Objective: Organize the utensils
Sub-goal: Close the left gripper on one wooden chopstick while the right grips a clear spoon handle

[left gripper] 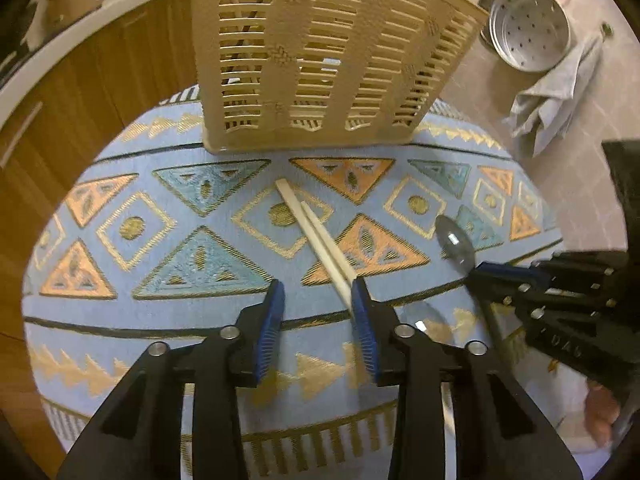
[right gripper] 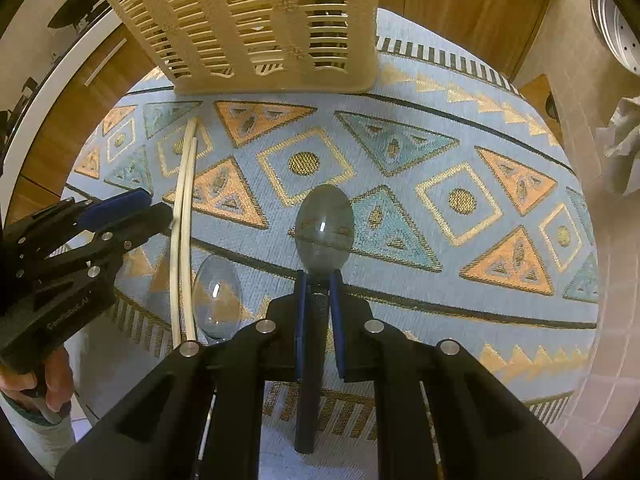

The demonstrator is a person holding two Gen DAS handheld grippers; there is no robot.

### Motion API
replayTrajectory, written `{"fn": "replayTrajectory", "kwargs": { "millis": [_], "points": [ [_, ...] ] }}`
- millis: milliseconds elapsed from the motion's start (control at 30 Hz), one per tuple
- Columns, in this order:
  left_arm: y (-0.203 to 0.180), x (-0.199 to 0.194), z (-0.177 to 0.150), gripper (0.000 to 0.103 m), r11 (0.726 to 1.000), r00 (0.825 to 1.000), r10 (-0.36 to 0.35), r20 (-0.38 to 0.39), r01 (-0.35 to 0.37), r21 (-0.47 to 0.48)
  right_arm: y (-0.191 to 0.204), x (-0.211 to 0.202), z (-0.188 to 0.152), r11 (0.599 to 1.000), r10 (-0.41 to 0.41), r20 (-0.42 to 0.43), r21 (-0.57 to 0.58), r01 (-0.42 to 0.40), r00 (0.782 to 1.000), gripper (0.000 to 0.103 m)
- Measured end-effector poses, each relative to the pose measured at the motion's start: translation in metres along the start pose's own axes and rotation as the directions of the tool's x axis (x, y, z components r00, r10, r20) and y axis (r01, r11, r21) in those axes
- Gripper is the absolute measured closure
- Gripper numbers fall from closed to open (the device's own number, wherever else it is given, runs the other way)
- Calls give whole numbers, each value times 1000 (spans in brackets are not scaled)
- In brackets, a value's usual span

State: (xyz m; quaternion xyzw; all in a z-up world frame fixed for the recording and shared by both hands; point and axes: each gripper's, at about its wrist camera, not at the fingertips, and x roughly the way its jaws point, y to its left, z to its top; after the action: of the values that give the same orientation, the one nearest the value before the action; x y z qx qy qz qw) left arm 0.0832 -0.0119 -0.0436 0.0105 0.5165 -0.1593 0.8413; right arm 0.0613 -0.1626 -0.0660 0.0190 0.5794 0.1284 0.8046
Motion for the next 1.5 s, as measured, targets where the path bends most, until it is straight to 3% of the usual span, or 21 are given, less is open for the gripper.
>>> {"fn": "replayTrajectory", "kwargs": {
  "millis": [133, 267, 500, 600, 633, 700, 733, 800, 900, 1033, 1200, 1300, 1333, 1433, 1500],
  "points": [
    [-13, 3, -2, 65, 996, 997, 77, 10, -78, 34, -4, -1, 1, 1000, 20, 0, 9, -20, 1000, 93],
    [-38, 5, -8, 65, 970, 975, 218, 42, -222, 103, -8, -3, -1, 999, 35, 3, 25, -35, 999, 93],
    [-31, 1, -13, 65, 977, 983, 183, 1, -182, 109, -3, -5, -3, 1000, 7, 0, 5, -7, 1000, 93],
    [-42, 9, -7, 67, 963, 972, 236, 6, -234, 134, 4, -4, -3, 1000, -20, -5, 4, 20, 1000, 93],
    [-45, 11, -6, 70, 958, 969, 246, 13, -246, 146, 7, -4, -2, 1000, -30, -9, 2, 30, 1000, 93],
    [-50, 10, -6, 93, 959, 972, 234, 11, -232, 162, 12, -3, -2, 998, -53, -15, -23, 53, 998, 93],
    [-51, 10, -7, 98, 952, 968, 251, 14, -249, 180, 16, -3, -1, 996, -69, -18, -51, 68, 997, 93],
    [-49, 7, -8, 99, 954, 973, 229, 10, -226, 197, 21, -3, 0, 995, -56, -25, -85, 54, 998, 94],
    [-32, -1, -8, 99, 980, 992, 126, -27, -120, 162, 22, -6, 3, 994, -44, -27, -97, 41, 999, 94],
    [-4, -12, -13, 99, 992, 996, 65, -59, -58, 108, 10, -12, 9, 997, -33, -17, -71, 32, 999, 94],
    [15, -19, -18, 99, 986, 988, 141, -65, -135, 93, -9, -6, 15, 997, -39, -51, -64, 36, 998, 93],
    [22, -19, -15, 98, 988, 988, 136, -80, -128, 88, -10, -4, 16, 997, -24, -61, -78, 20, 998, 93],
    [23, -19, -13, 96, 990, 989, 121, -90, -114, 82, -12, -4, 18, 997, -14, -74, -76, 9, 997, 92],
    [23, -13, -1, 72, 998, 989, 26, -143, -17, 64, -15, -2, 24, 997, 29, -121, -63, -37, 992, 87],
    [23, -9, 7, 70, 996, 983, 4, -184, 12, 83, -18, -1, 29, 997, 34, -146, -60, -43, 989, 86]
  ]
}}
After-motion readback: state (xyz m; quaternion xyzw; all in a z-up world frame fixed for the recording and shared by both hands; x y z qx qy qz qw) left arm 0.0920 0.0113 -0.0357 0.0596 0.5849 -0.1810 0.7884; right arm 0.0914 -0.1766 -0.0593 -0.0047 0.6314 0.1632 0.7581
